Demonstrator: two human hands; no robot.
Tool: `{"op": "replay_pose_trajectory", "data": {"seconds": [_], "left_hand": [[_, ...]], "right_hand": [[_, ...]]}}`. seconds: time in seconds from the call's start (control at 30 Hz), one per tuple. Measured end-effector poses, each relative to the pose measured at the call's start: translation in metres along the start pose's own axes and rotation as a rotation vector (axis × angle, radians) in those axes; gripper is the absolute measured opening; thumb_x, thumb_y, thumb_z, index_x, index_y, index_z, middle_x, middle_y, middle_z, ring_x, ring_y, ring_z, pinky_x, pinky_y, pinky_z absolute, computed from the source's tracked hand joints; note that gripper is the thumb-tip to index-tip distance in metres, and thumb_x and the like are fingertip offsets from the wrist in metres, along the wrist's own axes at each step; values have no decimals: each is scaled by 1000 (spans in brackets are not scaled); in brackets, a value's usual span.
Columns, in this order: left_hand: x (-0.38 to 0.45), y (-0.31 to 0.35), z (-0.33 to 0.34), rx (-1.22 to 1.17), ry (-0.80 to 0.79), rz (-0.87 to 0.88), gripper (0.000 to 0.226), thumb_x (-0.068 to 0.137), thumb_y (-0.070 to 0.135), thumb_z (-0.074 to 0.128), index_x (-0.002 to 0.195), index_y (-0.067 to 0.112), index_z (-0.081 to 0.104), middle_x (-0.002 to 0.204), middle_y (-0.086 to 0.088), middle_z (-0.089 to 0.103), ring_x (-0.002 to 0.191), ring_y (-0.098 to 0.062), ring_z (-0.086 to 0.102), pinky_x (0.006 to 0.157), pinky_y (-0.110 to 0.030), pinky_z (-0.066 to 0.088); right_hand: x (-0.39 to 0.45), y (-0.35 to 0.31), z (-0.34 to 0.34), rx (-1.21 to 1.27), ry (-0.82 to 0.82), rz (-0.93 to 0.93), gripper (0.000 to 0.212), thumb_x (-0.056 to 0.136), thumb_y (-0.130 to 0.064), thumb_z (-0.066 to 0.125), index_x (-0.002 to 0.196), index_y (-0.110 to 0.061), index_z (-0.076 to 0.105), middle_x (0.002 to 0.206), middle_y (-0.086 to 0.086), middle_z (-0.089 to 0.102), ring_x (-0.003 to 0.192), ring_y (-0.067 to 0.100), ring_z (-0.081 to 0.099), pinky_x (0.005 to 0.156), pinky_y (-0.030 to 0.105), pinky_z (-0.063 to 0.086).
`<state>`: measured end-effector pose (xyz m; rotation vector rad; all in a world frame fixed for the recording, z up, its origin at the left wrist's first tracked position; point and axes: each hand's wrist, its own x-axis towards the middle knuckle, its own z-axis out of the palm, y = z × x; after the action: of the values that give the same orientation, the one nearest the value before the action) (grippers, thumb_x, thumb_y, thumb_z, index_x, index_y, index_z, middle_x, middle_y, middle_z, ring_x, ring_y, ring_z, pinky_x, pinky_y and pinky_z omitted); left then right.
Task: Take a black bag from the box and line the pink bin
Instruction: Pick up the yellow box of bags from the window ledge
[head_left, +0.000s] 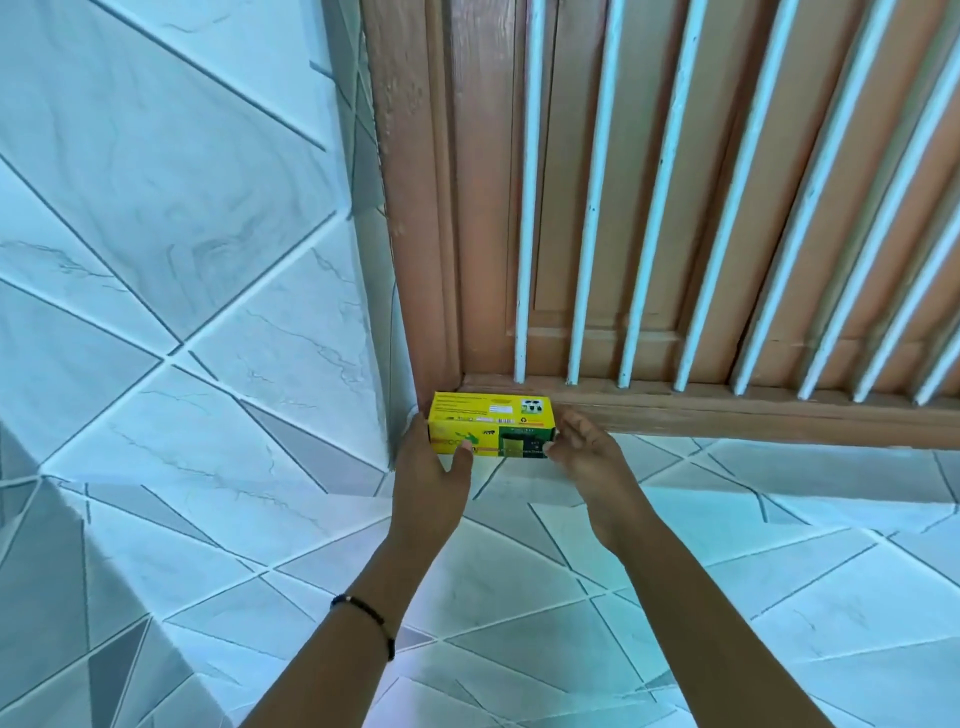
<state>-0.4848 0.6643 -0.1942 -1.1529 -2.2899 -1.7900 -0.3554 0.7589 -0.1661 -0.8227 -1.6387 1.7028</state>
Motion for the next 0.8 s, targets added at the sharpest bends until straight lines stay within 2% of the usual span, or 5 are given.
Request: {"op": "replay_pose_trajectory", "data": {"seconds": [0.2, 0.37, 0.47, 0.63, 0.8], "left_hand": [[-22, -1, 1, -35, 36, -63, 35, 87, 27, 57, 120, 16, 53, 110, -5, 66, 103, -23, 60, 85, -27, 44], [-90, 9, -18, -312, 60, -118, 40, 87, 29, 58, 126, 22, 48, 118, 15, 60, 110, 8, 54, 101, -26, 43], [-128, 16, -40, -436, 73, -191, 54, 82, 38, 55, 133, 27, 42, 131, 16, 53, 121, 3, 49, 105, -30, 41], [-177, 19, -75, -785, 1, -356, 90, 55, 65, 74, 133, 50, 31, 140, -2, 47, 124, -24, 53, 100, -43, 49], [-214, 20, -102, -963, 102, -526, 88, 77, 12, 72, 132, 56, 19, 137, -19, 48, 103, -29, 60, 72, -29, 57]], "right_hand": [[-12, 11, 7, -131, 97, -157, 47, 86, 0, 53, 124, -27, 58, 120, -7, 64, 111, 10, 55, 98, 27, 41], [-76, 19, 35, 91, 314, -300, 28, 83, -23, 63, 110, -26, 57, 113, 1, 66, 103, 17, 63, 93, 36, 49], [-114, 22, 49, 247, 344, -208, 18, 86, -7, 61, 103, -11, 54, 79, -19, 71, 75, 10, 65, 83, 35, 49], [-185, 42, 77, 252, 368, -154, 34, 84, 2, 60, 103, -26, 53, 75, -11, 73, 70, 10, 61, 66, 15, 49], [-247, 64, 100, 25, 236, -128, 47, 73, -17, 68, 111, -42, 56, 104, 9, 67, 85, 22, 64, 79, 29, 51]]}}
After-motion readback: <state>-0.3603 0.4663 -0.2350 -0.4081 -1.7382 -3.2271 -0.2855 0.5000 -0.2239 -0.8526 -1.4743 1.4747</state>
